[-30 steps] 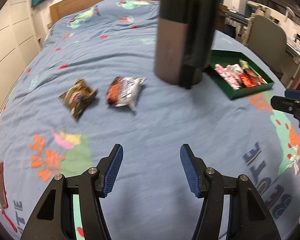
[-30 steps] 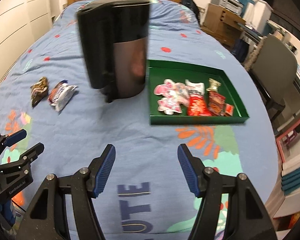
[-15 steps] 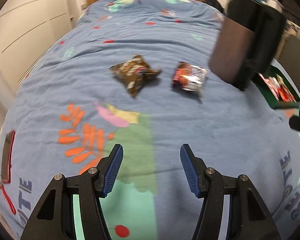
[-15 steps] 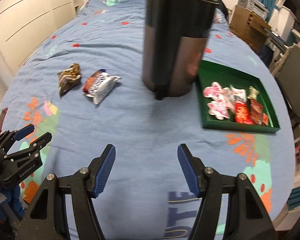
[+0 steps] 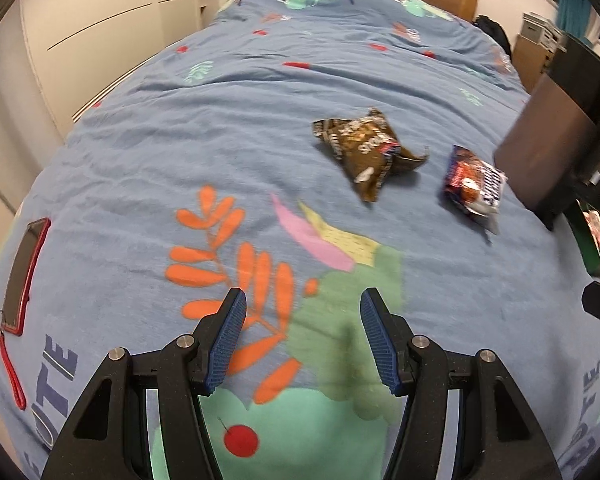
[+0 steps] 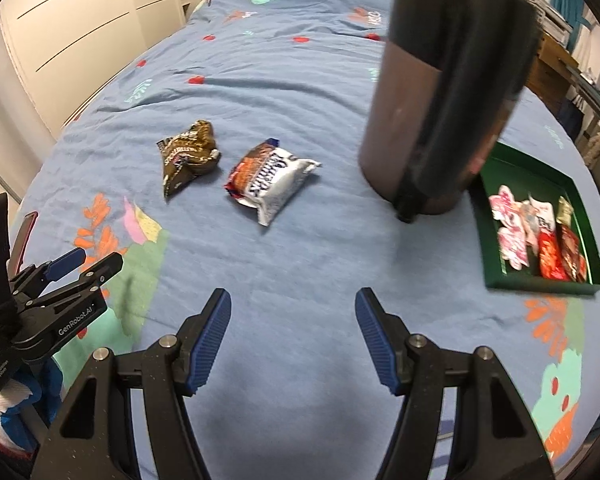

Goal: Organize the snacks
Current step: 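Move both open tools past the kettle over the brown and white-blue bags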

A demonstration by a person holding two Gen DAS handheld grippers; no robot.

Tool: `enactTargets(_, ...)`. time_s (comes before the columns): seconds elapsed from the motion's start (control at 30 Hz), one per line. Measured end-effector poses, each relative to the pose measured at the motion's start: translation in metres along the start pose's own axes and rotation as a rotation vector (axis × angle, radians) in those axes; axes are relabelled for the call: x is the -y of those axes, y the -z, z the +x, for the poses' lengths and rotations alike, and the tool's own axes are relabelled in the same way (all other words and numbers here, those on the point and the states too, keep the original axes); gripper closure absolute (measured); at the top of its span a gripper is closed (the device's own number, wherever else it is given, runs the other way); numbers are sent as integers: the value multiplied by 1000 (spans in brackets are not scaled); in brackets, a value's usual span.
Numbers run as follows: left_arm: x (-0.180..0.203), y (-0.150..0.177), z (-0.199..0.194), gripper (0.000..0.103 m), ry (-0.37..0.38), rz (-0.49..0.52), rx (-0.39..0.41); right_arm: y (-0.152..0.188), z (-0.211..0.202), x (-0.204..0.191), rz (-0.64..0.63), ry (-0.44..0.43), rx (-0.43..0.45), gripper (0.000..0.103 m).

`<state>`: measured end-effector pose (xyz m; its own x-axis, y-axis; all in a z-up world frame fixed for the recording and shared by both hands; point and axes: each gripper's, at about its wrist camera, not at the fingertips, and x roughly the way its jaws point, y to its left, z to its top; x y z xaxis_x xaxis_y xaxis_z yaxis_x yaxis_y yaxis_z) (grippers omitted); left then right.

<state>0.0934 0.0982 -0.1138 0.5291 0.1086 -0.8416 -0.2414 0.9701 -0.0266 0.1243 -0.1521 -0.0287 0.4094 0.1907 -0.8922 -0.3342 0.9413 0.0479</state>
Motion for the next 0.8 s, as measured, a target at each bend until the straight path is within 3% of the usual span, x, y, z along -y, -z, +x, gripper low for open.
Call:
enactTargets(0.17,-8,-3,8,49,-11,-27,-9,-9,13,-13,-15,-19,-5,14)
enactTargets(0.23,-11,-4,10,49,-11,-39,-9,-11,18,-17,-21,-23,-7,7)
enactTargets(0.8,-6,-26,17,47,18,-49,26,-42,56,-34,-20,-38,-9,0)
